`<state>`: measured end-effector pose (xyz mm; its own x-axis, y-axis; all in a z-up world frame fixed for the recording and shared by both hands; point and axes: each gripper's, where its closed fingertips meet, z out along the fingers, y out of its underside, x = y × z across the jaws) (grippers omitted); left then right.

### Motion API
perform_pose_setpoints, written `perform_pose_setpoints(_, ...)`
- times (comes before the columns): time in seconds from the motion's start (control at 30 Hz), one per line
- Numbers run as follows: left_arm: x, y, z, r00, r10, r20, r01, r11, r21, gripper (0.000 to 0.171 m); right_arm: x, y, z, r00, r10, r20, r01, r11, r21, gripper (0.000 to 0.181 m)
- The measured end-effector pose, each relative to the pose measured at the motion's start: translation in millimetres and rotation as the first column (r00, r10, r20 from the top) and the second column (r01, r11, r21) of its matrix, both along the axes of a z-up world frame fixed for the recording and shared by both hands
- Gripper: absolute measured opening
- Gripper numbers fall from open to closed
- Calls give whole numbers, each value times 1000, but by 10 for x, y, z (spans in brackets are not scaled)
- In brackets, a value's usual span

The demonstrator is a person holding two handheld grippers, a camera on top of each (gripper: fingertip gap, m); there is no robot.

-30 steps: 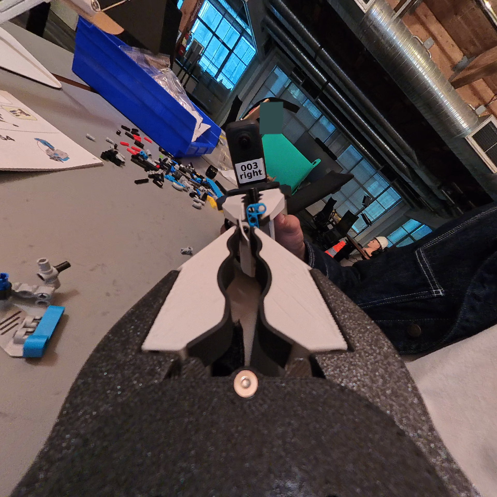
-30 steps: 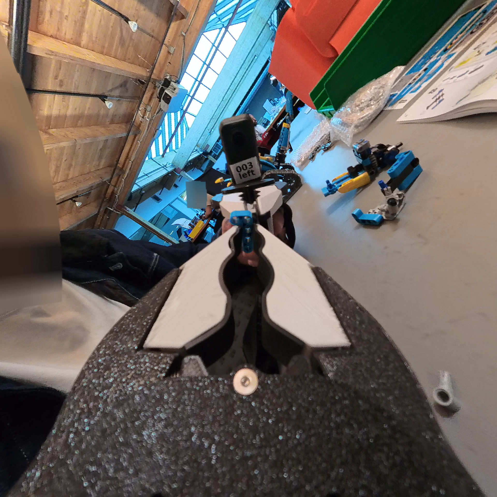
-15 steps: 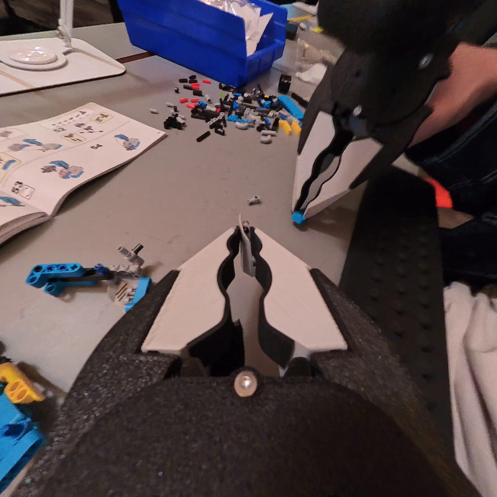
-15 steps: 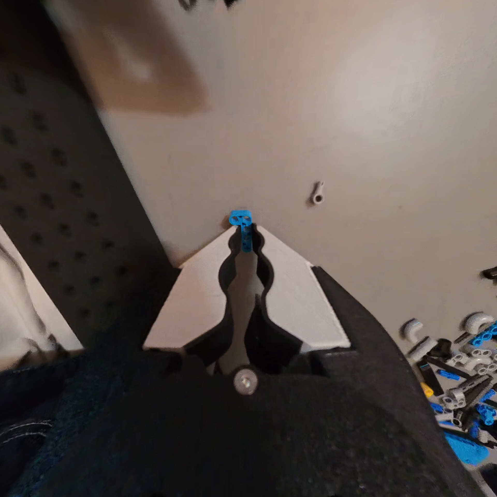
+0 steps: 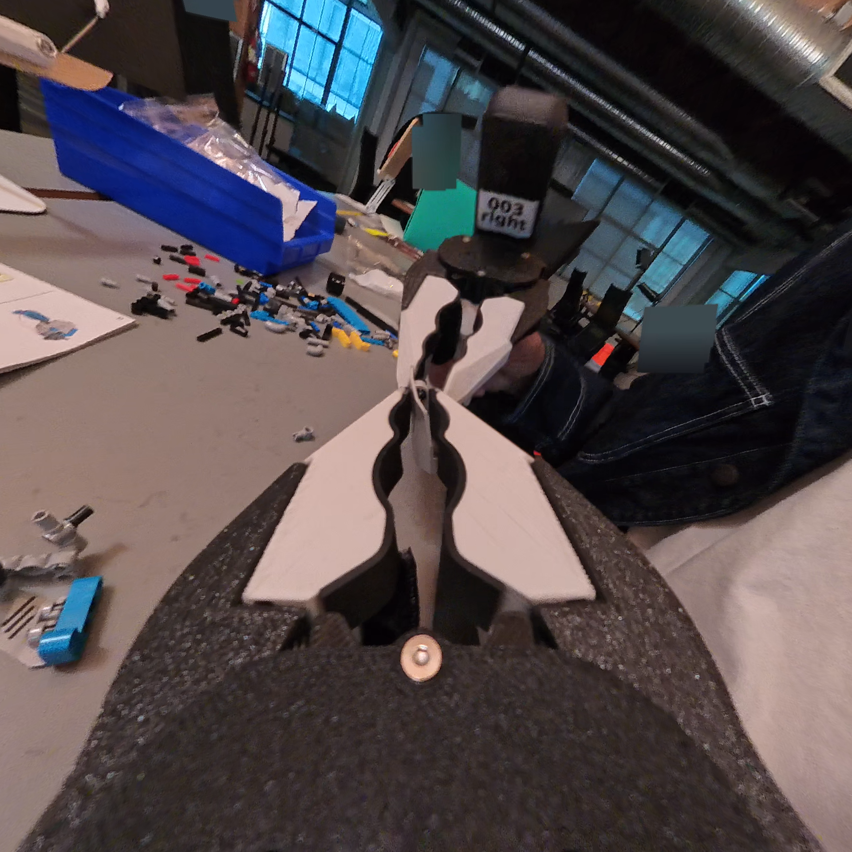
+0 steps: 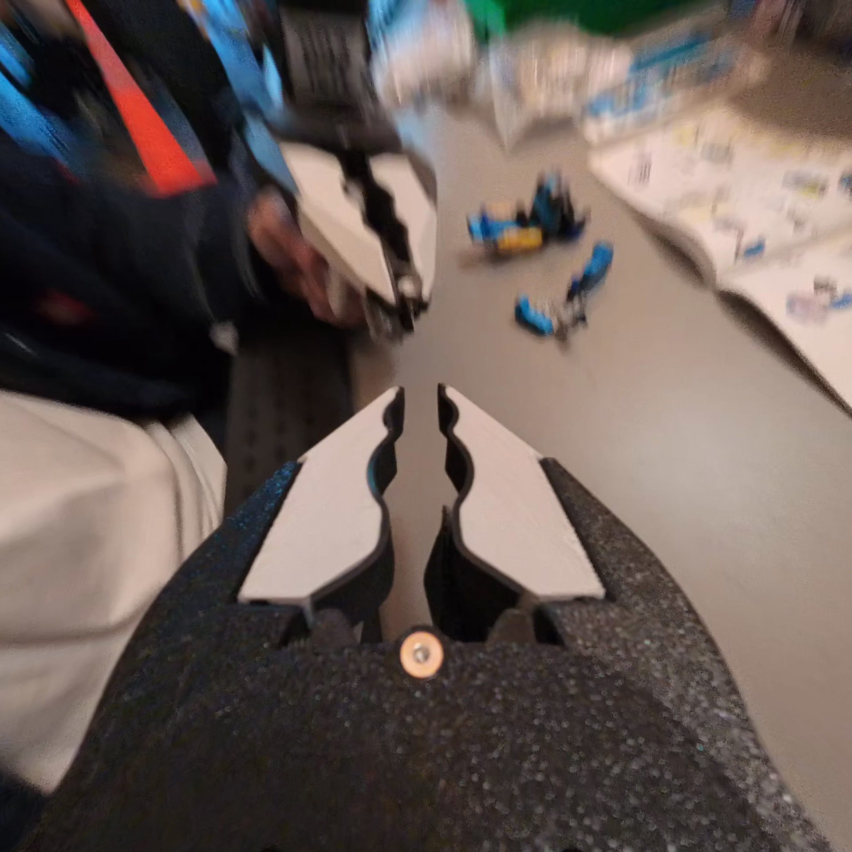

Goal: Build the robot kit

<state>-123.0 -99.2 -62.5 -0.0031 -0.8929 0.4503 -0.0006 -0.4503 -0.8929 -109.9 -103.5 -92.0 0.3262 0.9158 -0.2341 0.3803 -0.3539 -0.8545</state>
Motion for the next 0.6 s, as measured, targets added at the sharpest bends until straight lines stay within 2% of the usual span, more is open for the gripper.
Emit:
perform_pose_setpoints(0.07,-11,-24,44,1000,-8,25,8,1000,7,7,-73,30,233,972,-11,-233,7,1000,-17,13)
perform_pose_setpoints(0.17,0,-50,46,999,-21,30,21,1000,1,7,-118,44,301,919,-26,-393,-25,992,-124,10)
perform_pose_setpoints(0.27,18,-57,14,1000,-10,4,10,999,32,7,-136,38,306,890,-30,-455,-62,980,-187,10)
perform_pose_setpoints(0.4,47,-84,-17,1000,-10,-19,12,998,62,7,-142,11,286,890,-13,-455,-87,976,-198,4)
perform_pose_setpoints(0.6,47,-81,-34,999,-22,-23,23,999,38,9,-99,9,232,904,-4,-428,-96,972,-212,3)
